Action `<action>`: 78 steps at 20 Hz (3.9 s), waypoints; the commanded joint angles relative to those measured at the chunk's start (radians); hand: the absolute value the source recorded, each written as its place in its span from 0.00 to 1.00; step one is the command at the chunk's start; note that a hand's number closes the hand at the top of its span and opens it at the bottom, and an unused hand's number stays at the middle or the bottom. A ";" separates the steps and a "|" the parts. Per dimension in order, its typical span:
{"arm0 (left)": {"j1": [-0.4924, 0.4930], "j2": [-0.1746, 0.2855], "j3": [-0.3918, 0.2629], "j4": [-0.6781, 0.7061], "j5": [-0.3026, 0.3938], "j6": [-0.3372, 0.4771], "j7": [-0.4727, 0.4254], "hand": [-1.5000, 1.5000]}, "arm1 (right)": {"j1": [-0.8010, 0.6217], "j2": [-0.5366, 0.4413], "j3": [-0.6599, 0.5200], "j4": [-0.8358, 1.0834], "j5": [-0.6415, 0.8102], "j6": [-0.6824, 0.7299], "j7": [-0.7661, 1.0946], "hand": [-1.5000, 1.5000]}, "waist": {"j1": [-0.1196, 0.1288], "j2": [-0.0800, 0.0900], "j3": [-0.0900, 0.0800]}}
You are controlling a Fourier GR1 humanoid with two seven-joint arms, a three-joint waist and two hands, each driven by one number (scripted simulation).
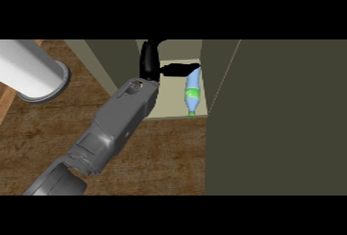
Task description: Pick up the bottled water, place it into the cabinet and close the cabinet
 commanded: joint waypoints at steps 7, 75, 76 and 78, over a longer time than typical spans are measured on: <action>-0.021 -0.003 0.093 -0.014 0.041 -0.125 -0.111 0.00 | 0.002 0.006 -0.014 -0.105 -0.061 -0.029 0.068 0.00 | 0.018 -0.006 -0.001; 1.392 0.465 -0.183 -1.667 0.127 -0.249 0.008 0.00 | -0.308 0.037 1.012 -0.253 0.532 -0.098 0.555 1.00 | 0.068 -0.032 -0.009; 1.409 0.492 -0.183 -1.722 0.129 -0.246 0.031 0.00 | -0.376 0.073 1.016 -0.219 0.549 -0.122 0.584 1.00 | 0.096 -0.028 -0.009; 1.382 0.496 -0.119 -1.679 0.169 -0.277 0.024 0.00 | -0.394 0.100 1.085 -0.205 0.596 -0.142 0.606 1.00 | 0.066 -0.031 -0.009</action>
